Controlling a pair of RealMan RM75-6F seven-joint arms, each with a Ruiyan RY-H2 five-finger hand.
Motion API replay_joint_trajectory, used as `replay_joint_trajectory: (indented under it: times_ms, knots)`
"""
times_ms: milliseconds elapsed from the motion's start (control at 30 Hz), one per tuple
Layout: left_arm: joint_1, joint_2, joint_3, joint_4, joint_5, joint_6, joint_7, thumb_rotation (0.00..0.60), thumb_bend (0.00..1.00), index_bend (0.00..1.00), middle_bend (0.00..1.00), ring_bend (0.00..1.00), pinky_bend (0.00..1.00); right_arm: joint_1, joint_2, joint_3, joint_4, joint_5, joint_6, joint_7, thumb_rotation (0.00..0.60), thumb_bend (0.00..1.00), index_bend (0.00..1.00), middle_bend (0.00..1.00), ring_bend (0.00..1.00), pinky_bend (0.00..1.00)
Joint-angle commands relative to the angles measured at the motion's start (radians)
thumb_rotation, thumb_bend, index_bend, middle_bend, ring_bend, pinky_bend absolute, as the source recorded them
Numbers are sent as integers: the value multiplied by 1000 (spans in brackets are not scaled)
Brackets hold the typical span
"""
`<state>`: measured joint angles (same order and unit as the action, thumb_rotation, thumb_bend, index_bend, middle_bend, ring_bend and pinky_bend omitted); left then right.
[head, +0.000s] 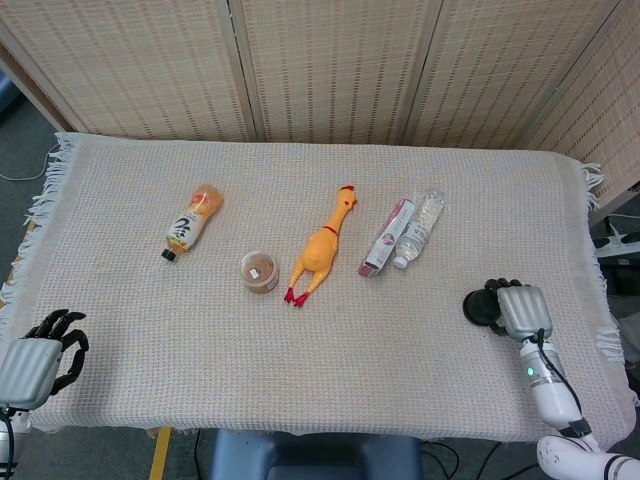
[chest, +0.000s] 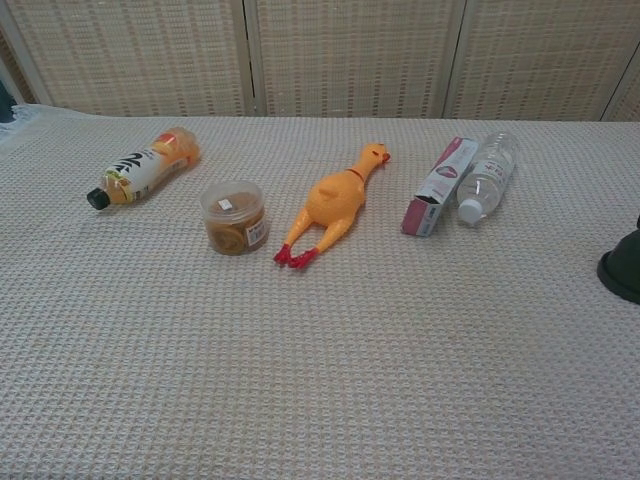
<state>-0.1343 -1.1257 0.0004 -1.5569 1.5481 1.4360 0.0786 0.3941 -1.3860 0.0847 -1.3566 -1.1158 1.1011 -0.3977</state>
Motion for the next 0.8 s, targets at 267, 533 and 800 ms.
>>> replay_joint_trajectory:
  times_ms: [267,533,800]
  knots:
    - [0,1,0,0,-1,-1,-3,600,532,590,240,166,420,1,-8,4,9,-6,-5,3,600,98,329,256,289,559]
    - [-1,2,0,-2,-4,-4,-1,600,532,588,240,166,420,-6,-24,15,25,-7,18,0,600,109,620,446,519,685]
    - [0,2,0,-3,-4,-3,2,600,532,586,240,166,420,-23,-6,29,-6,-56,70,65,600,110,627,454,525,690]
